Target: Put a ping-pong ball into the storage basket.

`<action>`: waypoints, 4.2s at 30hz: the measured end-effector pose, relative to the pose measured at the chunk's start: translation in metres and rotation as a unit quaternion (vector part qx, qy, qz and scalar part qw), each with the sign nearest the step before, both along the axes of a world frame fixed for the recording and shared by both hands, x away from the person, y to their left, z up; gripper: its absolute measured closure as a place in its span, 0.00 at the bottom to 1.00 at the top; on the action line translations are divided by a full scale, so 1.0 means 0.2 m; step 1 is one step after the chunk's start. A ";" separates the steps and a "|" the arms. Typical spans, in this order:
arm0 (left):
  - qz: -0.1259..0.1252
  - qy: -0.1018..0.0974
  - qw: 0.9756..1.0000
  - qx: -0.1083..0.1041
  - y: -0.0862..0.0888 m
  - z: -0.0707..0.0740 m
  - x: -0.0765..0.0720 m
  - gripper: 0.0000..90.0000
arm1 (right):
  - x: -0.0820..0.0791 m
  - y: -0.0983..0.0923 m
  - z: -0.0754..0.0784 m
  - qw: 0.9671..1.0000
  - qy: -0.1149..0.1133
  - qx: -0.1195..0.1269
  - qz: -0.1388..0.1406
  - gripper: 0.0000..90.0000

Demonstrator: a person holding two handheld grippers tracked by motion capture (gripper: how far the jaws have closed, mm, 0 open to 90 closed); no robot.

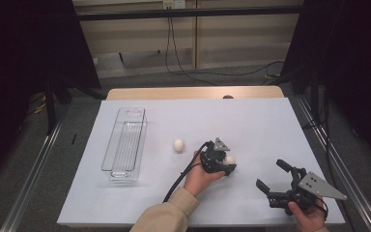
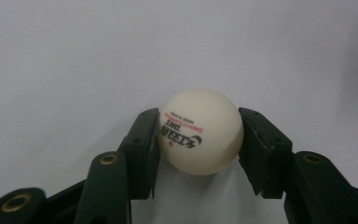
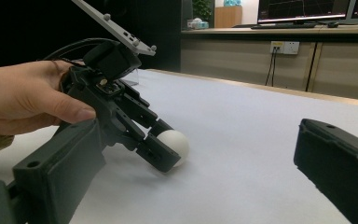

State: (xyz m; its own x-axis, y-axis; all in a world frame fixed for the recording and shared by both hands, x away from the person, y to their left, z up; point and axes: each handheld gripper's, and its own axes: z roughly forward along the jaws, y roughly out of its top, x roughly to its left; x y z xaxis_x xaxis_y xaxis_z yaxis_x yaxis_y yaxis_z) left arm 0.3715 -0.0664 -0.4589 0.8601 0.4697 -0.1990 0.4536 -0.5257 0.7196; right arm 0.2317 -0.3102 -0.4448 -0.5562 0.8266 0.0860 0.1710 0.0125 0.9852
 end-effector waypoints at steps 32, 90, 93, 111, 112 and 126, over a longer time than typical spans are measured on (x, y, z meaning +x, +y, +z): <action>0.003 0.020 1.000 -0.014 0.10 0.07 0.00 0.57 | 0.00 0.00 0.00 1.000 0.000 0.000 -0.001 0.01; 0.033 0.035 0.998 -0.025 0.31 0.14 0.03 0.57 | 0.00 0.01 0.00 1.000 0.000 -0.002 0.000 0.01; 0.034 0.035 0.998 -0.025 0.33 0.14 0.03 0.57 | 0.00 0.01 0.00 1.000 0.000 -0.002 0.001 0.01; 0.045 0.038 0.998 -0.026 0.39 0.17 0.04 0.57 | 0.00 0.01 0.00 1.000 -0.001 -0.003 0.003 0.01; 0.047 0.038 0.998 -0.027 0.39 0.17 0.04 0.57 | 0.00 0.01 0.00 1.000 -0.001 -0.003 0.003 0.01; 0.052 0.034 0.998 -0.026 0.43 0.19 0.04 0.57 | 0.00 0.01 0.00 1.000 -0.001 -0.003 0.003 0.01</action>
State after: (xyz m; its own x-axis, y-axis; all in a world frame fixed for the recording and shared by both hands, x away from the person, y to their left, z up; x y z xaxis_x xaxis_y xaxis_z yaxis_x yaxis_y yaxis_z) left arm 0.3800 0.0186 -0.4203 0.7907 0.5436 -0.2816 0.5525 -0.4354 0.7108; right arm 0.2309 -0.3084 -0.4445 -0.5620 0.8232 0.0805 0.1693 0.0192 0.9854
